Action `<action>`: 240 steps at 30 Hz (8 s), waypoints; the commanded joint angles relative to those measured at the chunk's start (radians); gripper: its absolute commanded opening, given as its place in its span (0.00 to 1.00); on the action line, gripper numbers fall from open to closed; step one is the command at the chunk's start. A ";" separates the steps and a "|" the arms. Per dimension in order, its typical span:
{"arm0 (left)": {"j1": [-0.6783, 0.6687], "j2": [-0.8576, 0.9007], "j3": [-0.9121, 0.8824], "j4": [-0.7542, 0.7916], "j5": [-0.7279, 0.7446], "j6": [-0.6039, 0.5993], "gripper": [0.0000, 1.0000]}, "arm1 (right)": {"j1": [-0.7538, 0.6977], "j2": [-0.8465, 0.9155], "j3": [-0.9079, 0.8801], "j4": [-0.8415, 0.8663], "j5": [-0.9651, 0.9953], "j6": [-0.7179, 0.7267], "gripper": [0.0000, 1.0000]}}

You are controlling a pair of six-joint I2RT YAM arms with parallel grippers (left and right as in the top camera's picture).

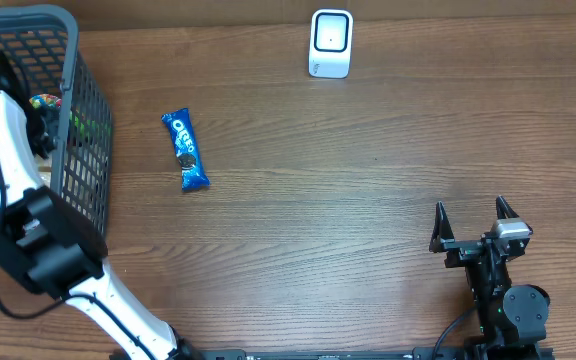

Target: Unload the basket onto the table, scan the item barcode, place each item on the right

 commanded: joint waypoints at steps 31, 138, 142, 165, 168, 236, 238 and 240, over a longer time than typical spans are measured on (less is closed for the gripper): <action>-0.003 0.151 0.861 -0.428 0.127 0.016 0.04 | -0.001 -0.006 -0.010 0.004 0.006 -0.007 1.00; -0.137 -0.331 0.742 -0.452 -0.079 0.045 0.68 | -0.002 -0.006 -0.010 0.004 0.006 -0.007 1.00; -0.050 -0.298 0.653 -0.438 -0.005 0.043 0.69 | -0.001 -0.006 -0.010 0.004 0.006 -0.007 1.00; 0.037 0.075 0.592 -0.251 0.197 0.063 0.78 | -0.001 -0.006 -0.010 0.004 0.006 -0.007 1.00; 0.037 0.125 0.592 -0.226 0.189 0.055 0.78 | -0.001 -0.006 -0.010 0.004 0.006 -0.007 1.00; -0.003 0.322 0.607 -0.439 0.233 0.033 0.48 | -0.001 -0.006 -0.010 0.004 0.006 -0.007 1.00; -0.006 0.269 0.608 -0.454 0.259 0.044 0.46 | -0.002 -0.006 -0.010 0.004 0.006 -0.007 1.00; -0.016 0.206 0.608 -0.454 0.272 0.069 0.44 | -0.002 -0.006 -0.010 0.004 0.006 -0.007 1.00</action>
